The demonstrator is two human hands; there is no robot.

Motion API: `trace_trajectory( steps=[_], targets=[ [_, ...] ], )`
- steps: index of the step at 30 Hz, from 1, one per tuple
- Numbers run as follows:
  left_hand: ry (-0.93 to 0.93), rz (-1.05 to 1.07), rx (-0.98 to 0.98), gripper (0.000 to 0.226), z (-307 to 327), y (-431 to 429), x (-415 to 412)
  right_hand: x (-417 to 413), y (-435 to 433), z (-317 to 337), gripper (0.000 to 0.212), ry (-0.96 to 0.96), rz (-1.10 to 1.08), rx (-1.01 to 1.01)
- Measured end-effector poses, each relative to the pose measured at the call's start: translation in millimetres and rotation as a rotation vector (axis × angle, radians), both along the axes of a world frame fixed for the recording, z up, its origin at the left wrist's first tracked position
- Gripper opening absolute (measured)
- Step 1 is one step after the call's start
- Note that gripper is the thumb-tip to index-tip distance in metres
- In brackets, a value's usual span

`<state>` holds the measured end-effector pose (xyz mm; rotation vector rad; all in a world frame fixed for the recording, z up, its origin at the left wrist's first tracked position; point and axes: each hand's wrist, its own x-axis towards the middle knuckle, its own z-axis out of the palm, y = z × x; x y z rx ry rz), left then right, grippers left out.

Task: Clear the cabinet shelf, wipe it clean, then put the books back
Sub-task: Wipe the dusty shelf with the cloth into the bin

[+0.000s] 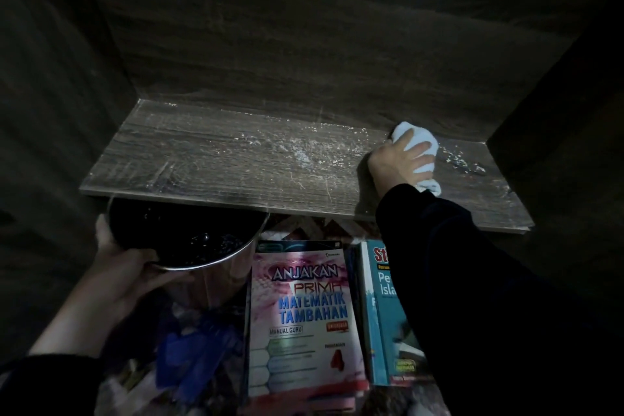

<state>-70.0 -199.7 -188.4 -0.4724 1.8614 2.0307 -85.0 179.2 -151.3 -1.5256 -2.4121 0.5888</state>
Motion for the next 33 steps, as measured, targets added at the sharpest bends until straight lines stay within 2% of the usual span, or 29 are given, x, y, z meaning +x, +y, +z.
trace_trajectory(
  steps=[4,8,23,33],
  targets=[
    [-0.028,0.020,0.038,0.076,13.0,3.5,4.4,-6.3,-27.8,-0.4,0.052,-0.017,0.096,0.015],
    [-0.013,0.055,0.149,0.093,22.3,6.0,7.0,-11.5,-61.7,1.3,0.051,-0.031,0.182,0.046],
    [-0.040,0.067,0.126,0.096,28.8,9.9,10.3,-23.7,-169.4,2.6,0.052,-0.003,0.578,0.088],
    [-0.045,0.074,0.060,0.094,37.5,12.2,14.9,-11.1,-232.5,-1.0,0.049,0.015,1.026,0.166]
  ],
)
